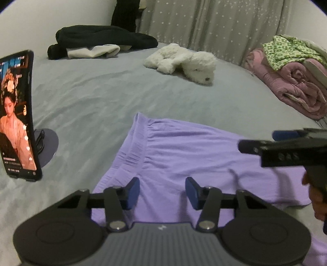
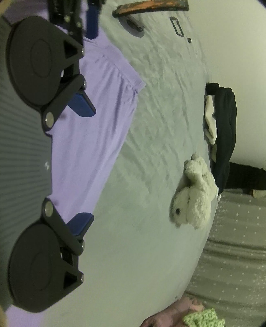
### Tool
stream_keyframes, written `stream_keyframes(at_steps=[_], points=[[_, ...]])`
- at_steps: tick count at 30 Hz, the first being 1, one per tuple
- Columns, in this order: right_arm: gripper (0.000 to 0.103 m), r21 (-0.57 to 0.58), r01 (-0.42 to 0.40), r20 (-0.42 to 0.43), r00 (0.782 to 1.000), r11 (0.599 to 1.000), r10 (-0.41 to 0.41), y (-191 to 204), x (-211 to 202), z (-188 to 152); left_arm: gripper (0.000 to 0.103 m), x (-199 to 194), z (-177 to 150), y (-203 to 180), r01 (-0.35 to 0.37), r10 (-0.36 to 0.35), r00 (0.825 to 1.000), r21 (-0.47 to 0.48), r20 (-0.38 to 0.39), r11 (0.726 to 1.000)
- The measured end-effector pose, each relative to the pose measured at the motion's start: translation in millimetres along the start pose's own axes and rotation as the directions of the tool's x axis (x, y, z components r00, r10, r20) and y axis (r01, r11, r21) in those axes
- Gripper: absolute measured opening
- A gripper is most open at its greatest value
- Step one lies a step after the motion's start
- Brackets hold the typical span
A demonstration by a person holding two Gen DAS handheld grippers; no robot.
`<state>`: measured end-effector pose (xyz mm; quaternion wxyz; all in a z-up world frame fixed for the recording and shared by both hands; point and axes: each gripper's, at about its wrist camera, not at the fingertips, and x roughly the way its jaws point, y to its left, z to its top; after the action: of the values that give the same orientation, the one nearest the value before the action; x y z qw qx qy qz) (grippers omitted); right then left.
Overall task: Fold clothes
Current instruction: 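Grasp the pants waistband with the left gripper while the right gripper grasps the waistband edge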
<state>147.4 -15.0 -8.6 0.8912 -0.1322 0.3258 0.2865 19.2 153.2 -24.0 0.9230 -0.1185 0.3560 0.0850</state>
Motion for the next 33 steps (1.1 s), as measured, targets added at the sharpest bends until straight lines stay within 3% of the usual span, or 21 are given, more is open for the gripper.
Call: stream_keyframes(at_steps=[10,18,21,24,25,26,33], points=[[0.097,-0.046,0.023,-0.034,0.999,0.999,-0.025,-1,45,22,0.026,8,4,18,0.0,-0.001,0.999,-0.051,-0.036,0.999],[0.079,0.02,0.037,-0.125,0.992,0.999,-0.035,-3,75,20,0.019,10,6,25,0.005,-0.009,0.998,-0.062,-0.069,0.998],[0.066,0.046,0.031,-0.117,0.993,0.998,-0.025,0,73,19,0.015,13,9,34,0.024,-0.032,0.995,-0.085,-0.094,0.996],[0.038,0.027,0.021,-0.117,0.993,0.999,-0.018,10,69,21,0.005,17,11,46,0.036,-0.052,0.992,-0.133,-0.115,0.99],[0.02,0.016,0.022,-0.119,0.993,1.0,-0.02,14,67,23,0.005,18,11,48,0.04,-0.058,0.991,-0.144,-0.119,0.989],[0.008,0.0,0.032,-0.12,0.992,0.999,-0.032,19,66,24,0.004,18,11,51,0.046,-0.066,0.99,-0.153,-0.123,0.987],[0.004,-0.031,0.079,-0.079,0.994,0.996,-0.081,30,41,30,0.003,22,10,58,0.074,-0.095,0.988,-0.168,-0.123,0.983]])
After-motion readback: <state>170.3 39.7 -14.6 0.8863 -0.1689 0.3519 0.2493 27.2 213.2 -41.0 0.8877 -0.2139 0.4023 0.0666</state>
